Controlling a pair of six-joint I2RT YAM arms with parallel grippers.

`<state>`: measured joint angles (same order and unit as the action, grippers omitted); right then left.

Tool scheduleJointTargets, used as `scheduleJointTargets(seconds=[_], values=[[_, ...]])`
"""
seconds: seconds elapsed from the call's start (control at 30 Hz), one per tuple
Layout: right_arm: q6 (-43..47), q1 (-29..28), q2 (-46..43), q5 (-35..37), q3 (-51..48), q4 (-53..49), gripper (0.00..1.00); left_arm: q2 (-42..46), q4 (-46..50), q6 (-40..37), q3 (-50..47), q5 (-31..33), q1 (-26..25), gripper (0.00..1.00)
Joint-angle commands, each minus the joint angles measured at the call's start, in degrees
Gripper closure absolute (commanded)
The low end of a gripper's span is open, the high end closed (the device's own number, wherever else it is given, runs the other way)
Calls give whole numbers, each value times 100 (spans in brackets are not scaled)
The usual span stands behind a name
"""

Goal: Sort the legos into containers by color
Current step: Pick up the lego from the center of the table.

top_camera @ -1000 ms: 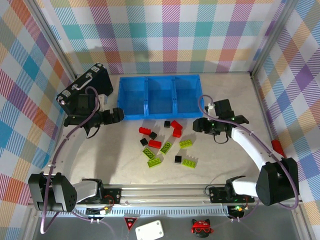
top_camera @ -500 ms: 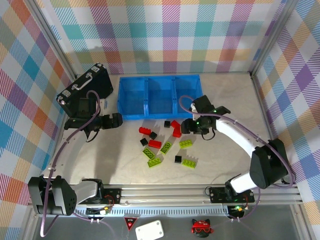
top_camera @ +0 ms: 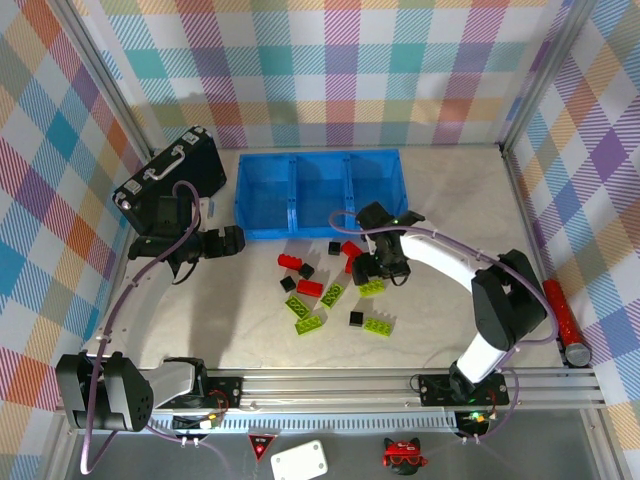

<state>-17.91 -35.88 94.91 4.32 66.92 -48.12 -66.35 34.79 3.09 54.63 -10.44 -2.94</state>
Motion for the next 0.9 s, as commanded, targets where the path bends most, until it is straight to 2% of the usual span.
scheduleJointTargets(seconds=[0.0, 0.87], values=[[35, -110, 144, 124, 141, -94, 17, -54, 48, -86, 5, -58, -32, 0], [-78, -297, 824, 65, -46, 342, 20, -201, 106, -107, 55, -64, -32, 0]])
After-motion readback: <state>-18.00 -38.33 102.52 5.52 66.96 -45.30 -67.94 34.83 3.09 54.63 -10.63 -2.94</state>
